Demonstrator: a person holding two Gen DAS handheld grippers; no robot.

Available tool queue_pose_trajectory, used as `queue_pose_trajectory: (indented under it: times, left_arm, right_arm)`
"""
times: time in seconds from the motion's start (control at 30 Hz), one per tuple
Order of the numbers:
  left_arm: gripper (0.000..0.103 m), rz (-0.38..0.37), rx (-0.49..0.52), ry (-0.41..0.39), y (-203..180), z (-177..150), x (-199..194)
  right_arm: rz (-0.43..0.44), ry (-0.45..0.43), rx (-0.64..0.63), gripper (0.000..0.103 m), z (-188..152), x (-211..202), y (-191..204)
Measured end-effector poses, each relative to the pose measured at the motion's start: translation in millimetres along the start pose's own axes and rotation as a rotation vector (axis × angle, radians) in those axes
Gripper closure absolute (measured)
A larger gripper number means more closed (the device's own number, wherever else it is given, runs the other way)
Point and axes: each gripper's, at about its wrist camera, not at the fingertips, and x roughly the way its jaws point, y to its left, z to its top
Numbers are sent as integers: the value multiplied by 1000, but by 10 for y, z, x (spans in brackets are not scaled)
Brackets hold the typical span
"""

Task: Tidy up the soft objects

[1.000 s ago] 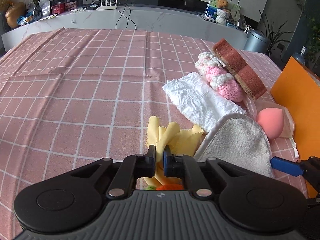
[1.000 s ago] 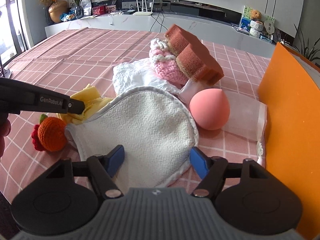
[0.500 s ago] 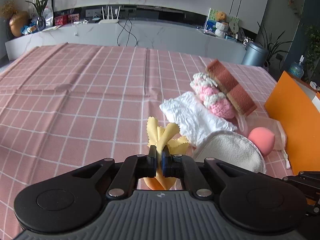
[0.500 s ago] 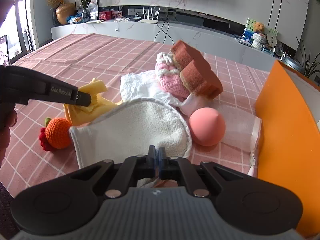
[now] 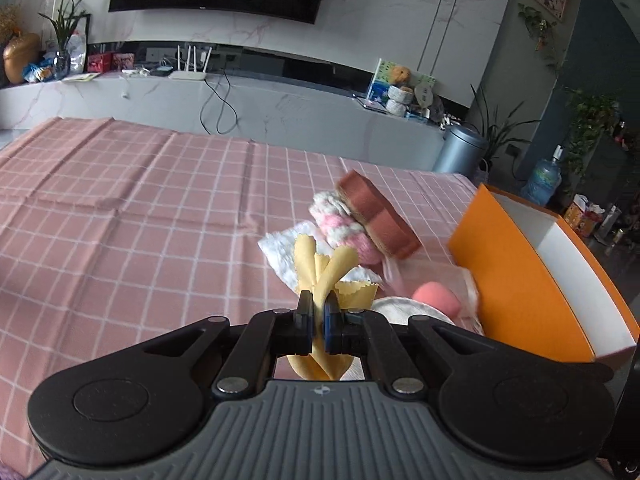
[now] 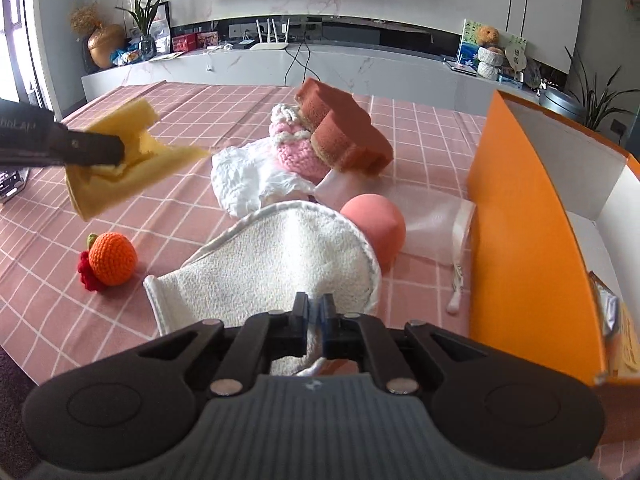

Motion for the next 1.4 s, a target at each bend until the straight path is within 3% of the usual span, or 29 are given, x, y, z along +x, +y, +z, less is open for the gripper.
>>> queue_pose_trajectory:
  times: [0.07, 0.13, 0.23, 0.3, 0.47, 0.7, 0.77, 0.83, 0.93, 1.03, 1.4]
  left_arm:
    - [98, 6, 4, 16, -34, -86, 24]
    - [98, -1, -3, 43, -46, -174, 62]
    - [98, 13, 14, 55, -67, -261, 82]
    - [98, 17, 14, 63, -55, -304, 100]
    - [98, 36, 16, 76, -30, -360, 158]
    - [98, 28, 14, 86, -45, -387, 225]
    - [98, 27, 14, 92, -50, -396, 241]
    - [98, 27, 10, 94, -53, -406, 243]
    - [98, 27, 10, 91, -55, -410, 226]
    - [98, 34, 12, 79, -66, -407, 191]
    - [98, 42, 2, -52, -171, -228, -166]
  right_arm:
    - [34, -17, 0, 72, -32, -69, 16]
    - [71, -30, 13, 29, -64, -107, 37]
    - [122, -24, 15, 13, -103, -70, 50]
    - [136, -15, 17, 9, -115, 11, 50]
    - [158, 37, 40, 10, -150, 265, 38]
    - [96, -20, -100, 15, -301, 259, 197]
    - [102, -26, -113, 24, -301, 242, 204]
    - [105, -40, -131, 49, -305, 204, 229]
    - [102, -49, -153, 70, -297, 178, 262]
    - [77, -56, -161, 82, -295, 168, 274]
    - [73, -176, -125, 83, -144, -383, 125]
